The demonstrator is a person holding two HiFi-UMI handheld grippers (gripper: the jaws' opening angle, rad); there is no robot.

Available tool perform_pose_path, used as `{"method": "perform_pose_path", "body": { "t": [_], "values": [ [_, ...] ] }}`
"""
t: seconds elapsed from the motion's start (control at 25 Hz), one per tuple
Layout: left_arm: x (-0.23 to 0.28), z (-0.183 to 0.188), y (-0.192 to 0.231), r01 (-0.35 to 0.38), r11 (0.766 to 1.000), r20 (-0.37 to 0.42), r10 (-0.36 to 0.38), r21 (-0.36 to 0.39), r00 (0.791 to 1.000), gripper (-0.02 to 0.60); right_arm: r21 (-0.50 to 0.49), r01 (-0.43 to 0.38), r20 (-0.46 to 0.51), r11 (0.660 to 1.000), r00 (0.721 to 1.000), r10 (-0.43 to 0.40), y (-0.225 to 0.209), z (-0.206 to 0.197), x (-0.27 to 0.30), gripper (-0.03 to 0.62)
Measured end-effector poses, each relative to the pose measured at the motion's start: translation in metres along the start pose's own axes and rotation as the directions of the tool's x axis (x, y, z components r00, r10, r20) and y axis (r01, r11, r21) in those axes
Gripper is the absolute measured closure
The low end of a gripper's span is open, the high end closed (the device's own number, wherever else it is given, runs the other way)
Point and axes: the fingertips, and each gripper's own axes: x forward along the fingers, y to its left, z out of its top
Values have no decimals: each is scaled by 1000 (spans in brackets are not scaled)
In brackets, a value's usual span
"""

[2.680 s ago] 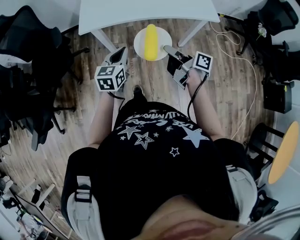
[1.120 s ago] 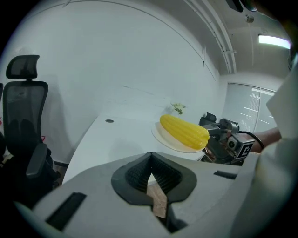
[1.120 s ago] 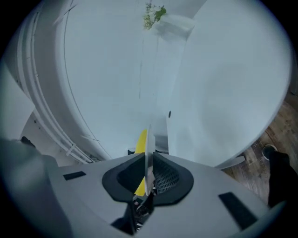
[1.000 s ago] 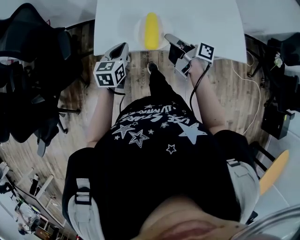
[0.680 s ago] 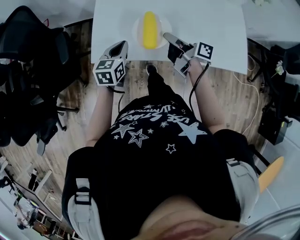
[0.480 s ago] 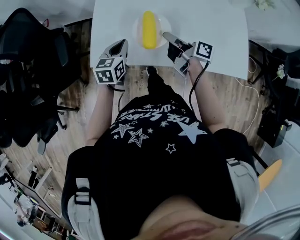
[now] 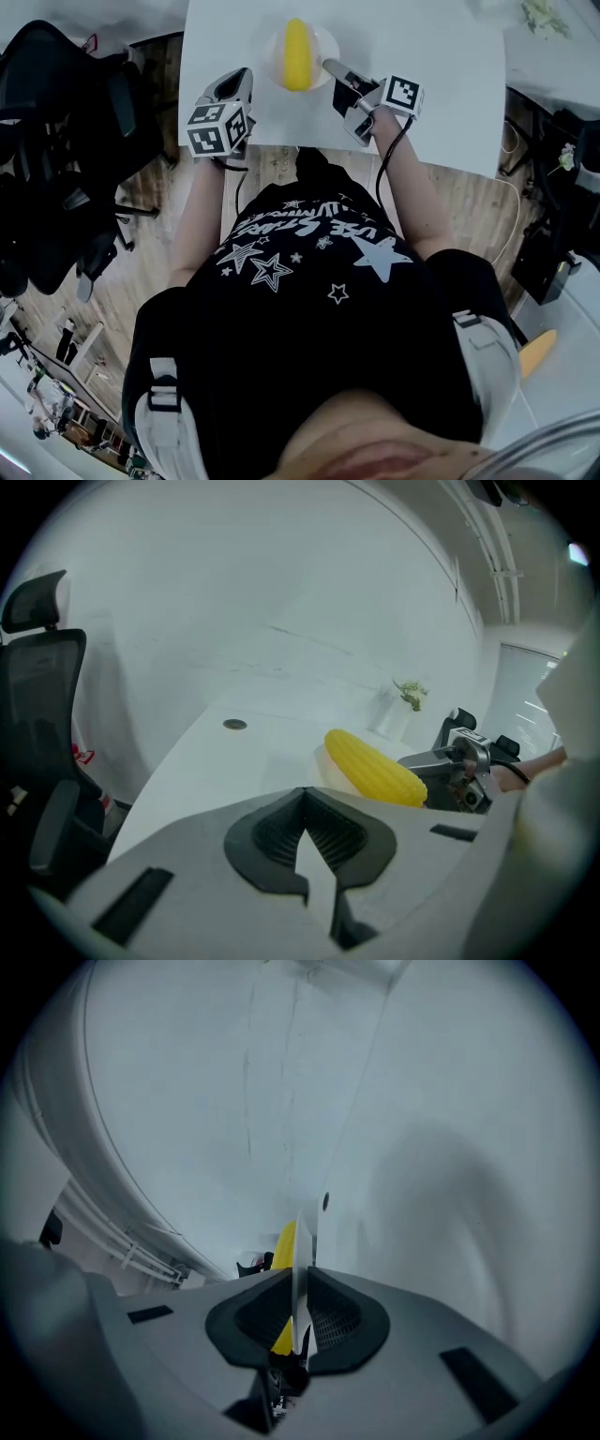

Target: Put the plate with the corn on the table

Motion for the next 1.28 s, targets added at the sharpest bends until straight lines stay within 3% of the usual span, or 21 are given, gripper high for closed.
{"method": "perform_pose_path", "body": {
  "t": [0.28,1.28],
  "values": [
    [23,5,17,-27,999,-15,27,-28,1000,577,-71,11,-46,997,999,-14,-19,25,28,557],
    [55,-6,25,-55,995,-51,51,-83,997,577,11,103,-64,995,993,-103,-52,30,47,559]
  ]
}}
